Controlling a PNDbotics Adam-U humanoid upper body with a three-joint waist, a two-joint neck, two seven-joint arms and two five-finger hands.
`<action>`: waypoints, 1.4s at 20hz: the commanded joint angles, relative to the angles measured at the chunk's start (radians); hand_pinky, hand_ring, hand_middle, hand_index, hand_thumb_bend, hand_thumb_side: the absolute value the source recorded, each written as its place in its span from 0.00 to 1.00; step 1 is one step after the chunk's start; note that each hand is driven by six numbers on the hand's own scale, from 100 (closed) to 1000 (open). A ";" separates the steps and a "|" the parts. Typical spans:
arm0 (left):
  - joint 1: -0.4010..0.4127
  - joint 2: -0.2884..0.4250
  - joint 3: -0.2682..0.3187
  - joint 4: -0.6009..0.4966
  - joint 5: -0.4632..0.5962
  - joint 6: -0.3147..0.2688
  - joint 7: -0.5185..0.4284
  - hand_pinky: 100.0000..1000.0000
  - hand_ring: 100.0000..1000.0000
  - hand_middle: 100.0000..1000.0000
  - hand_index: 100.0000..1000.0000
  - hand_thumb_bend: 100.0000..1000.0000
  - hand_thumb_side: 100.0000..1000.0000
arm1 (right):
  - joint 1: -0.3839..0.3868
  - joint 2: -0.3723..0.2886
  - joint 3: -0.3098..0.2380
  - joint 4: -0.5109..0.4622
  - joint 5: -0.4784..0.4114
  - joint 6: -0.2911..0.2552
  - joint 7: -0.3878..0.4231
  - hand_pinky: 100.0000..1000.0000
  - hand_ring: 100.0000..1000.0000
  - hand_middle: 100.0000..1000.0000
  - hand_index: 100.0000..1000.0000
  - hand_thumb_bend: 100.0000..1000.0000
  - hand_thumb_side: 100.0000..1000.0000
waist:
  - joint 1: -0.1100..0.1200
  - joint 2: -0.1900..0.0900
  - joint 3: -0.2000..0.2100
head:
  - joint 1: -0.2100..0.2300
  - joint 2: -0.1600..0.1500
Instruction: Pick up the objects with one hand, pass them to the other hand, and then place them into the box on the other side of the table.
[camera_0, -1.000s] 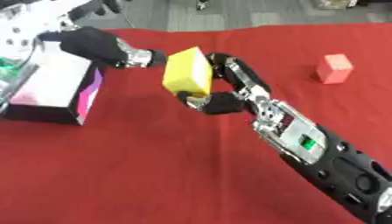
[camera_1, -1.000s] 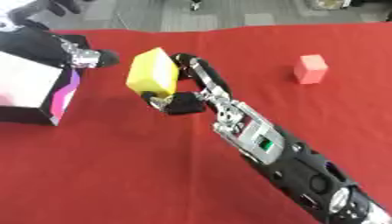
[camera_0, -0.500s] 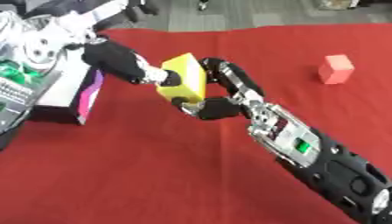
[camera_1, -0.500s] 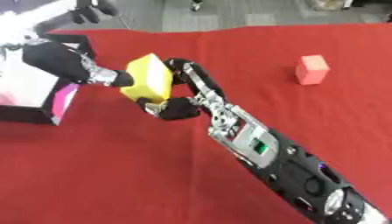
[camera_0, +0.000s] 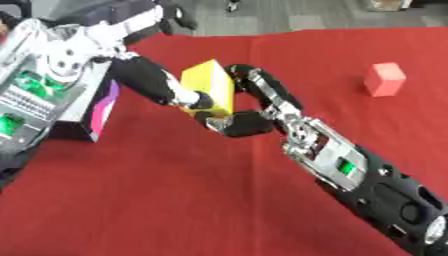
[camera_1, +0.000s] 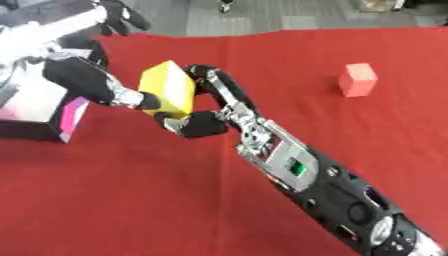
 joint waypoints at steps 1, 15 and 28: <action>-0.023 -0.009 -0.001 0.032 -0.004 0.060 -0.113 0.87 0.85 0.84 0.87 0.66 0.32 | -0.018 0.000 -0.005 -0.025 0.025 -0.019 0.014 0.78 0.52 0.44 0.55 0.16 0.00 | 0.014 -0.029 -0.002 | 0.007 -0.002; -0.003 -0.043 -0.012 0.146 0.002 0.014 -0.139 0.84 0.83 0.80 0.82 0.47 0.23 | -0.020 -0.001 -0.002 -0.045 0.057 -0.043 0.055 0.78 0.52 0.44 0.55 0.16 0.00 | 0.013 -0.026 -0.008 | 0.014 -0.002; 0.004 -0.033 -0.007 0.065 0.027 0.052 -0.061 0.73 0.64 0.54 0.56 0.00 0.26 | -0.011 -0.002 0.014 -0.017 0.088 -0.023 0.118 0.78 0.55 0.47 0.58 0.28 0.00 | 0.012 -0.024 -0.004 | 0.009 -0.002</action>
